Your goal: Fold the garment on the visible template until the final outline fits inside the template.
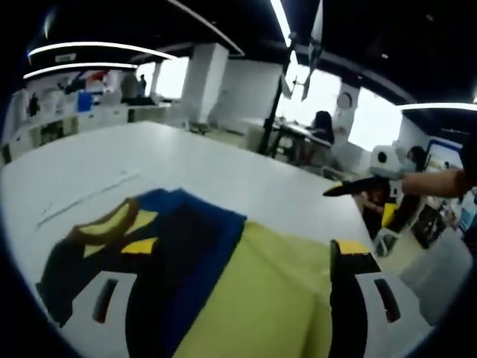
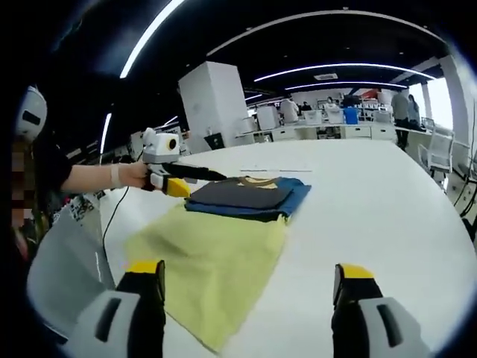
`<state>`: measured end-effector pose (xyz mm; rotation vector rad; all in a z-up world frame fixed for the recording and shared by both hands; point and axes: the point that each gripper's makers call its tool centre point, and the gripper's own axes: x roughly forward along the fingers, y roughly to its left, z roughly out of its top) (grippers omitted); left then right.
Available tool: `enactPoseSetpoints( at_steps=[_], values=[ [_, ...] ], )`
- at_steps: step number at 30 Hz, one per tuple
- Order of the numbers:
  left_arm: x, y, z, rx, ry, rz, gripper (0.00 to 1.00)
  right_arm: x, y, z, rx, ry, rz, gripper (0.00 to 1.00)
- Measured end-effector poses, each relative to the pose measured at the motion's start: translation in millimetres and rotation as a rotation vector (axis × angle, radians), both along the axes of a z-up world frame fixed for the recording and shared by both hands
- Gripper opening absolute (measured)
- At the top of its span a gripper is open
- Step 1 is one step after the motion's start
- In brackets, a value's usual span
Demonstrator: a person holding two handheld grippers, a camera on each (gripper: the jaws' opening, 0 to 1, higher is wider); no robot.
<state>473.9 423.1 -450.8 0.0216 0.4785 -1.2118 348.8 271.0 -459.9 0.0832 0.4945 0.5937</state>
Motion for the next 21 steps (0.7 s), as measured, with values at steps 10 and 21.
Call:
enactPoseSetpoints(
  at_steps=[10,21],
  values=[
    [-23.4,75,-7.2,0.026,0.023,0.096,0.88,1,19,-1.9,-0.071,-0.001,0.075,0.94],
    [-56.5,141,-24.9,0.074,0.060,0.182,0.86,4,30,-1.0,-0.110,0.006,0.132,0.94]
  ],
)
